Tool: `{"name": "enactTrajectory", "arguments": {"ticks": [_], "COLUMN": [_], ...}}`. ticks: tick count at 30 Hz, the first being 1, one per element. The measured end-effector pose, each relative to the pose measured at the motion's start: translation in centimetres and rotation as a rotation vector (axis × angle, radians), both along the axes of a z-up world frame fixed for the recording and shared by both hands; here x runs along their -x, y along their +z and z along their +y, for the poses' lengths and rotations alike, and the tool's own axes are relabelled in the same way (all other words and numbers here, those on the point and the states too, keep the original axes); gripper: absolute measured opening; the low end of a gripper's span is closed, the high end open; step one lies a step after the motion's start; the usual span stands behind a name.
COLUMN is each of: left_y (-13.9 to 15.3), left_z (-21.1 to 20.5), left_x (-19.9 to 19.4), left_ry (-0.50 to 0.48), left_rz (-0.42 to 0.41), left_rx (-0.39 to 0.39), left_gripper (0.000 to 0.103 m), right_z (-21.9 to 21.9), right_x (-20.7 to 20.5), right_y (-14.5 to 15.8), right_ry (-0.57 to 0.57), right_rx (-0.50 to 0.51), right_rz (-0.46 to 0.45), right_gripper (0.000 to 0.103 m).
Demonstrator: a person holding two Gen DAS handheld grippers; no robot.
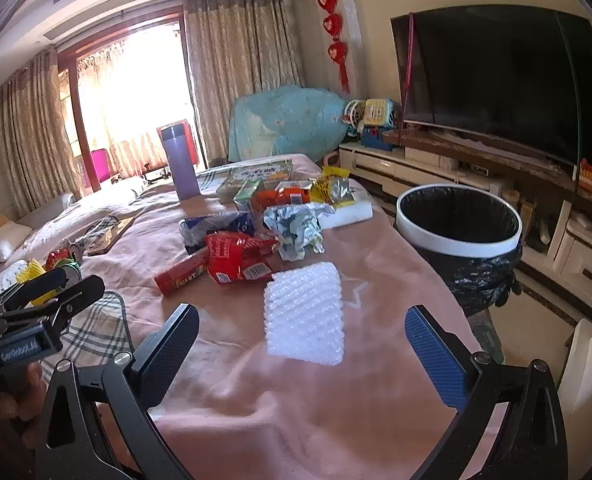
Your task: Collect trash
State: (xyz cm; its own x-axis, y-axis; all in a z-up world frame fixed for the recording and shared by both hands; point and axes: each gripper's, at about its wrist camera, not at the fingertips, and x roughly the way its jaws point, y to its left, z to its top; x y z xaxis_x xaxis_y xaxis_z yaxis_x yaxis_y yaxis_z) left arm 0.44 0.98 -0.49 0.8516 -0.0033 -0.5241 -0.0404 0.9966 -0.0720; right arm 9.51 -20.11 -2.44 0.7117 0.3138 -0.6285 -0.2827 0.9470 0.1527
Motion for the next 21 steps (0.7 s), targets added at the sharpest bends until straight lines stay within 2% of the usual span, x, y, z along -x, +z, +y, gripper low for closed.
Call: {"name": "enactTrajectory", "arguments": {"ticks": [6, 21], "left_y": [-0.6, -2.3], "left_z": [0.1, 0.5], "left_x": [-2.7, -12.7], "left_ry": [-0.023, -0.059], "left_rz": [0.061, 0.208], "left_rx": [-0.016, -0.120], "left_gripper": [0.096, 0.096], "right_z": [-0.3, -0.3], "right_x": [-0.7, -3.4], "right_y": [-0.9, -2.8], "right_ry": [0.004, 0.016], "right_rx": [-0.003, 0.002], "right_rz": [0.044, 0.148], "right_gripper": [0.102, 0.086]}}
